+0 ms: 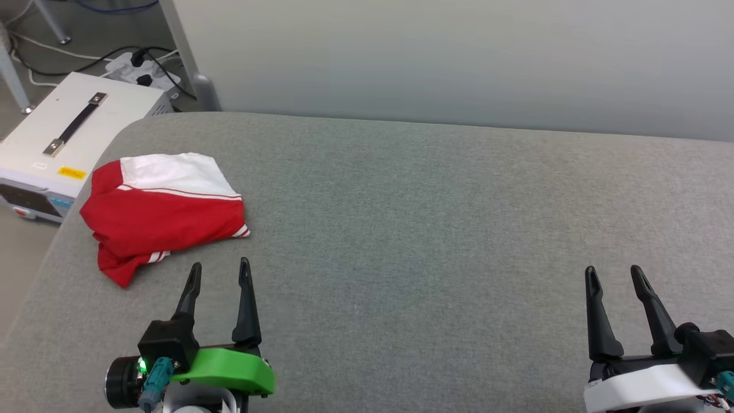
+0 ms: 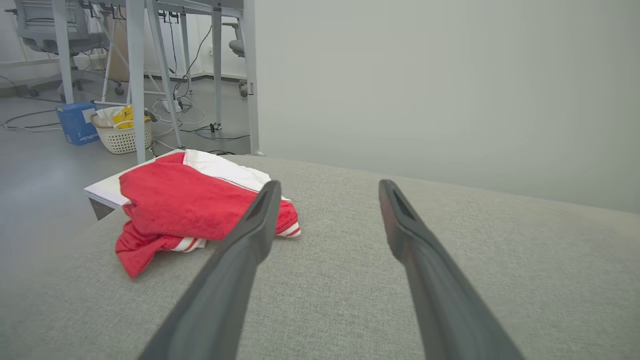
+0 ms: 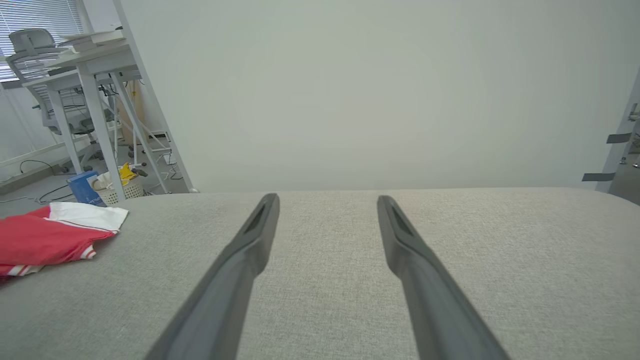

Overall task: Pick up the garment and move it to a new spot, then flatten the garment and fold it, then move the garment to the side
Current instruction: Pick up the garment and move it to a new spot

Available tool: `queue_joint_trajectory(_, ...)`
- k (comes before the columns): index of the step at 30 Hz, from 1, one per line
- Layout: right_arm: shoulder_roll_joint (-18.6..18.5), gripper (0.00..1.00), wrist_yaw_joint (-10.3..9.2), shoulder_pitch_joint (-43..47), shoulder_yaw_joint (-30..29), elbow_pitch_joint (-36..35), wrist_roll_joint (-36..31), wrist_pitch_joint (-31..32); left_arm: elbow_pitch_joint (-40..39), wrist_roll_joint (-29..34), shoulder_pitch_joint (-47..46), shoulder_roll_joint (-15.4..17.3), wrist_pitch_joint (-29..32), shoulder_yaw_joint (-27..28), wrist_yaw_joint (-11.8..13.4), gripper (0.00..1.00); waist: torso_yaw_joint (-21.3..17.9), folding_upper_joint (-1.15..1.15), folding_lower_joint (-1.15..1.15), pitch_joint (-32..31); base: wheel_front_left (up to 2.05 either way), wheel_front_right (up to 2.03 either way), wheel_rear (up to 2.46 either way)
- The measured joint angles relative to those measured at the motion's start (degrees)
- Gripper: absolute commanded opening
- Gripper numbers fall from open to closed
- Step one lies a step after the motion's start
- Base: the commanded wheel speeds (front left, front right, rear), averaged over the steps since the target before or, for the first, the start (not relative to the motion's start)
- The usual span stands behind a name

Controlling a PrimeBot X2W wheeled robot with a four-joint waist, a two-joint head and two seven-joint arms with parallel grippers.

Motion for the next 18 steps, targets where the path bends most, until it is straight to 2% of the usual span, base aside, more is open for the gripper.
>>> queue_joint_trajectory(18, 0.0, 1.0, 0.0, -0.3, 0.7, -0.4, -2.0, 0.0, -0.1, -2.6, -0.2, 0.0, 0.0, 4.7, 0.7, 1.0, 11.7, 0.0, 0.0, 2.1, 0.0, 0.0, 0.0)
